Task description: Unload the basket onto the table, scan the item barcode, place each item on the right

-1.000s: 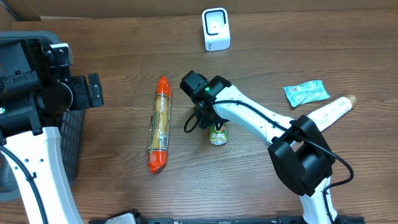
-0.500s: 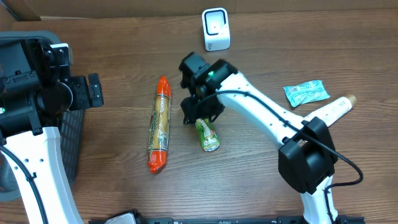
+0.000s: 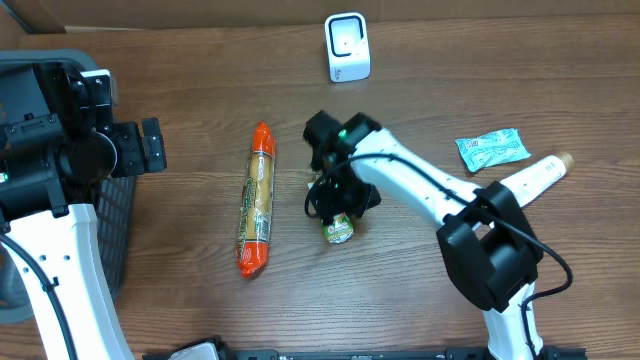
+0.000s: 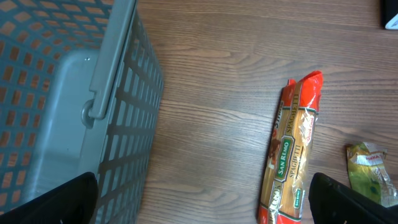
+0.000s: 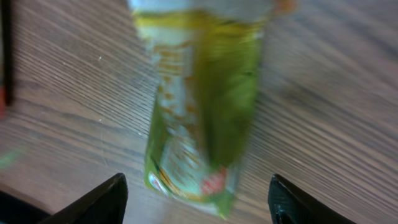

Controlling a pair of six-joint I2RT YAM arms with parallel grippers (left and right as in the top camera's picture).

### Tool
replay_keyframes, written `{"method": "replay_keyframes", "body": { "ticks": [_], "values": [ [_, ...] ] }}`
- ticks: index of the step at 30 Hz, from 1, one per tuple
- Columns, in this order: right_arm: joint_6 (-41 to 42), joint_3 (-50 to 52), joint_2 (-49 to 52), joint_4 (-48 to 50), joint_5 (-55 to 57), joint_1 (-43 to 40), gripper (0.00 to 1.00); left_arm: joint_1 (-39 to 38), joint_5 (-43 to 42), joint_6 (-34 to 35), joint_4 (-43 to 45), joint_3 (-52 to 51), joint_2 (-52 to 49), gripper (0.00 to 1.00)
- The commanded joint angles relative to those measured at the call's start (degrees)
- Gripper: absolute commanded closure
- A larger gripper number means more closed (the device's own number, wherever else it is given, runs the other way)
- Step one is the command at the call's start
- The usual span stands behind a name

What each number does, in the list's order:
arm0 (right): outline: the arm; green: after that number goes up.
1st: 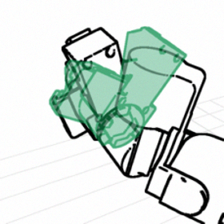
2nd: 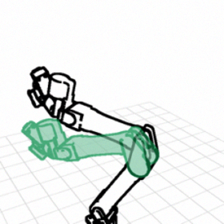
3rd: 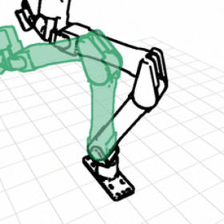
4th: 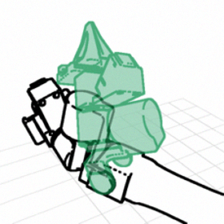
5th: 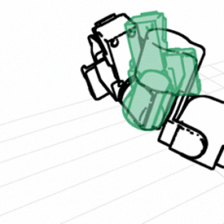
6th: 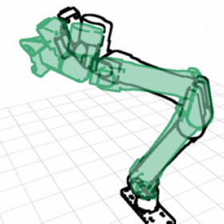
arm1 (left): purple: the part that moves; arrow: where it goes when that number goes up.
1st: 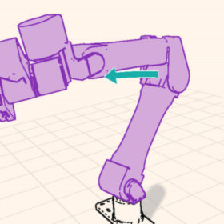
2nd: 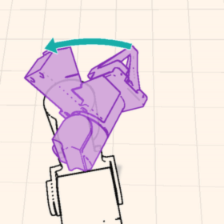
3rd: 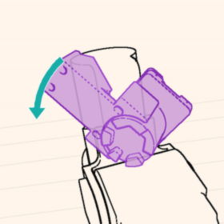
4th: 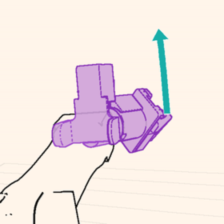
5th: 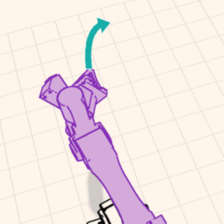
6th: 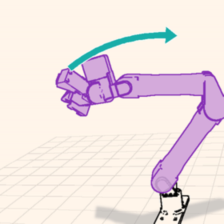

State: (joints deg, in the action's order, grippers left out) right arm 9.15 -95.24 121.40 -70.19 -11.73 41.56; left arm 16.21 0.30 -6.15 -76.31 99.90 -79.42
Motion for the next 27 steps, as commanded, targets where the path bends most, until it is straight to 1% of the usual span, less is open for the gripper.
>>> {"method": "replay_keyframes", "body": {
  "ticks": [1, 4, 7, 9, 10, 11, 13, 17, 21, 25, 27],
  "values": [
    [-0.9, 2.8, -1.2, 2.5, 0.5, 0.9, 0.3, -0.1, 0.3, -0.9, 0.0, 0.4, 0.0, 0.01],
    [-0.9, 5.1, -1.2, 5.4, 0.6, 1.4, 0.35, -0.1, 0.3, -0.9, 0.0, 0.4, 0.0, 0.01],
    [-0.9, 5.2, -1.2, 5.2, 0.8, 1.4, 0.47, -0.1, 0.3, -0.9, 0.0, 0.4, 0.0, 0.0],
    [-0.9, 5.2, -1.2, 5.2, 1.2, 1.2, 0.78, -0.1, 0.3, -0.9, 0.0, 0.4, 0.0, 0.0],
    [-0.6, 5.2, -1.2, 5.2, 1.7, 1.2, 0.88, -0.1, 0.3, -0.9, 0.0, 0.4, 0.0, 0.0],
    [-0.6, 5.2, -1.2, 5.2, 1.9, 1.2, 0.92, -0.1, 0.3, -0.9, 0.0, 0.4, 0.0, 0.01],
    [-0.6, 5.2, -1.2, 5.2, 2.3, 1.1, 0.96, -0.1, 0.3, -0.9, 0.0, 0.4, 0.0, 0.0],
    [0.9, 4.9, -1.3, 4.3, 7.1, 0.9, 0.96, -0.1, 0.3, -0.9, 0.0, 0.4, 0.0, 0.01],
    [5.5, 1.4, -2.1, -2.2, 19.1, 0.0, 0.96, -0.1, 0.3, -0.9, 0.0, 0.4, 0.0, 0.01],
    [15.1, -3.4, -3.1, -12.1, 36.7, -0.1, 0.96, -0.1, 0.3, -0.9, 0.0, 0.4, 0.0, 0.0],
    [17.9, -4.2, -3.1, -14.8, 40.6, -0.1, 0.96, -0.1, 0.3, -0.9, 0.0, 0.4, 0.0, 0.0]
  ]
}}
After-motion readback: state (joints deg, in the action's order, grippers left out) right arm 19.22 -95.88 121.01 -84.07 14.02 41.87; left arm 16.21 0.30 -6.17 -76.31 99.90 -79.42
